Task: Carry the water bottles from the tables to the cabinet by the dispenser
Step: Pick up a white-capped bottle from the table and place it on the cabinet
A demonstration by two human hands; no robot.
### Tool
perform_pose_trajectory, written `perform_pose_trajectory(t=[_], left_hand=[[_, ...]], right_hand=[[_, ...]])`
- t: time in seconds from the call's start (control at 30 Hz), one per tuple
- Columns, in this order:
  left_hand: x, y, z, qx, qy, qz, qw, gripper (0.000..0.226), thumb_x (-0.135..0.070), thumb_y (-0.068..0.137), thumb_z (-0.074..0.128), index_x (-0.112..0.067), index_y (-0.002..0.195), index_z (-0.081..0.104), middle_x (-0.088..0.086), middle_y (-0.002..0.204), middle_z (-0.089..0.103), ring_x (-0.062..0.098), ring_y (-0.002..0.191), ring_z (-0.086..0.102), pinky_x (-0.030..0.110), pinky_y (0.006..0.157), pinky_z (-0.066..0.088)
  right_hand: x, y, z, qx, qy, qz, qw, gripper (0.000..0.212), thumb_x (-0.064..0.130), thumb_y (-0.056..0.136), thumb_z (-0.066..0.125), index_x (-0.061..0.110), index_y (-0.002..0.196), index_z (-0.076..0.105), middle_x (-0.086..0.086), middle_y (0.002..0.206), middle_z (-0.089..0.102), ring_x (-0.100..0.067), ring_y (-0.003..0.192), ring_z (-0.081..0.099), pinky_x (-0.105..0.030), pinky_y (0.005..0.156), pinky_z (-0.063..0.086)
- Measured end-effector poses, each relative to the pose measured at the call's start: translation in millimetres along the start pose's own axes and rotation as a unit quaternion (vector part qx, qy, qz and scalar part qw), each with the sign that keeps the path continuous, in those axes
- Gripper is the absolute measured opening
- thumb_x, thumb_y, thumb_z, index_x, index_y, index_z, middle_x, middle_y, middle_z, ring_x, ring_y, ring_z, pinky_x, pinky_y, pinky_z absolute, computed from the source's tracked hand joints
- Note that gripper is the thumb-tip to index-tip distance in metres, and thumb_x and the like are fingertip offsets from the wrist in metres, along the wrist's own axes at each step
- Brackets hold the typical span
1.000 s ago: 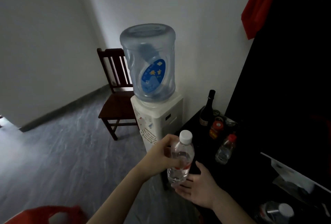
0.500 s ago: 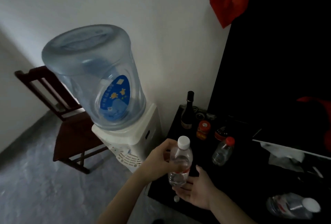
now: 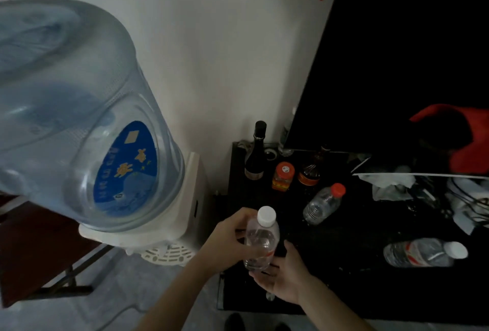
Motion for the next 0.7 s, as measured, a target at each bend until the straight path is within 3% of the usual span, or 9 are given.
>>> perform_pose_trajectory(t=[0.2,0.37,0.53,0.63,0.7], left_hand=[[32.4,14.7,-2.1,0.002,0.013,-0.016,1.000,0.063,-0.021,0.072,0.091,-0.036,0.123,0.058,-0.016,0.117,0.069,0.002,0.113,0.065,0.027,0.099,0.054],[50.7,26.5,5.5,-0.001,0.028,-0.015,1.000,0.061,-0.026,0.072,0.092,-0.032,0.121,0.056,-0.025,0.116,0.066,-0.004,0.110,0.064,0.018,0.094,0.054],[66.8,35.2,13.9,0.019,0.028,-0.013,0.999,0.062,-0.028,0.072,0.092,-0.027,0.122,0.055,-0.022,0.117,0.066,-0.003,0.113,0.063,0.019,0.094,0.054],[76.0,38.2,11.2,0.023,0.034,-0.011,0.999,0.061,-0.028,0.072,0.091,-0.025,0.122,0.056,-0.019,0.118,0.066,0.001,0.115,0.064,0.024,0.096,0.055],[82.7,39.7,9.7,0.018,0.045,-0.011,0.999,0.060,-0.026,0.072,0.091,-0.025,0.121,0.056,-0.016,0.118,0.066,0.004,0.115,0.064,0.031,0.096,0.057]], right_hand=[[6.0,33.4,0.0,-0.047,-0.023,-0.012,0.999,0.080,0.063,0.100,0.029,-0.007,0.122,0.061,-0.025,0.118,0.062,-0.039,0.119,0.057,-0.045,0.105,0.043],[15.2,46.0,-1.1,-0.075,-0.084,-0.015,0.993,0.078,0.063,0.100,0.027,-0.002,0.133,0.055,-0.025,0.139,0.052,-0.038,0.134,0.046,-0.046,0.113,0.035],[19.8,59.0,-7.4,-0.112,-0.097,-0.039,0.988,0.071,0.058,0.102,0.031,-0.001,0.126,0.061,-0.021,0.117,0.063,-0.035,0.122,0.053,-0.045,0.111,0.037],[18.9,64.8,-11.3,-0.117,-0.099,-0.042,0.987,0.075,0.058,0.102,0.029,-0.006,0.127,0.060,-0.023,0.134,0.056,-0.034,0.133,0.047,-0.044,0.113,0.036],[18.4,66.3,-12.0,-0.103,-0.085,-0.040,0.990,0.077,0.057,0.103,0.029,-0.010,0.131,0.056,-0.026,0.135,0.055,-0.035,0.132,0.048,-0.044,0.112,0.037]])
Point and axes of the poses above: each hand's wrist, its own y-axis towards the middle knuckle, its own z-axis out of the palm, x = y × z, the point moved 4 cm from there along y, towards the middle knuckle
